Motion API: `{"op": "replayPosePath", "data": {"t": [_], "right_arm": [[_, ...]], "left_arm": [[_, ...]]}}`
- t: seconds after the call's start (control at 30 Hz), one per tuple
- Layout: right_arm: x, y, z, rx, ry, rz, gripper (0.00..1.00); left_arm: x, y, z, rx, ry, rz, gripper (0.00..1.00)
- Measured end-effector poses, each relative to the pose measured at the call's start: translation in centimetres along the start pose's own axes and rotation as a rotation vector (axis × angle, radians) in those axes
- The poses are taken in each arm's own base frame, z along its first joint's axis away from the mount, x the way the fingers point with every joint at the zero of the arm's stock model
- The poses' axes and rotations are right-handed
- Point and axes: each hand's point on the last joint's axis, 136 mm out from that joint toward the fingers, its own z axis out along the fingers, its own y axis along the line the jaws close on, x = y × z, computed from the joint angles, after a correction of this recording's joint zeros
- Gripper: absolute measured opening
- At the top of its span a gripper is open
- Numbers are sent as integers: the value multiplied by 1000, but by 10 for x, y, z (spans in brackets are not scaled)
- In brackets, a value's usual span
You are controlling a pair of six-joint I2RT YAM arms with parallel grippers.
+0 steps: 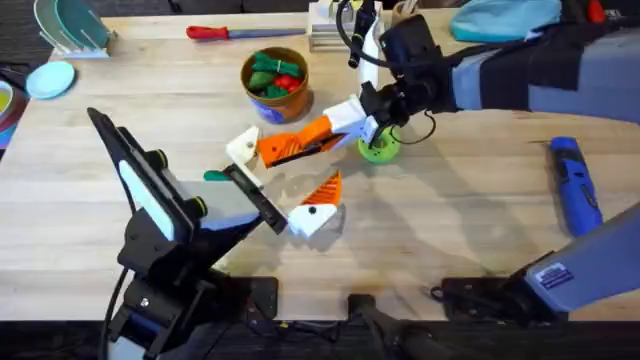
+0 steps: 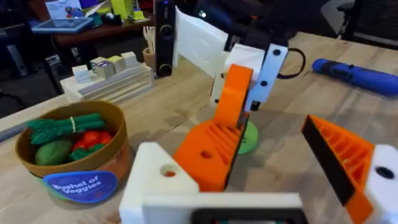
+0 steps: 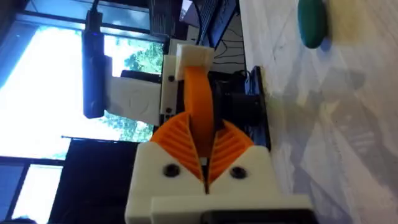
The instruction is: Pick up the gripper from the table and insert it into the empty holder that is missing its gripper. Then pick up a screw, insert it into the mounting hole, and use the screwdriver to tighten it. Finally, clean up the table by picking up the vegetable and placing it into the bucket.
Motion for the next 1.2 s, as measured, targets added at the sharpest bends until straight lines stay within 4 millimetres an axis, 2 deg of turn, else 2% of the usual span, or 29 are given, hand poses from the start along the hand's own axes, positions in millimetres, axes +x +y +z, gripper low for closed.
{"op": "replayPosePath", "data": {"t": [0.33,0.5,0.73,1.0,1.2], "right_arm": [[-2,0,0,0,-2,-35,8],[-5,2,2,0,-1,-60,8],[1,5,15,-9,34,-52,8],[0,4,14,-5,29,-46,8],[-3,5,15,0,27,-67,8]], "left_arm": [[-1,-3,0,19,-2,1,993],[-1,-10,0,60,-4,2,993],[-1,-22,-1,131,-5,1,993],[0,-34,-3,198,-2,-3,993],[0,-33,-3,196,-2,-3,993]]}}
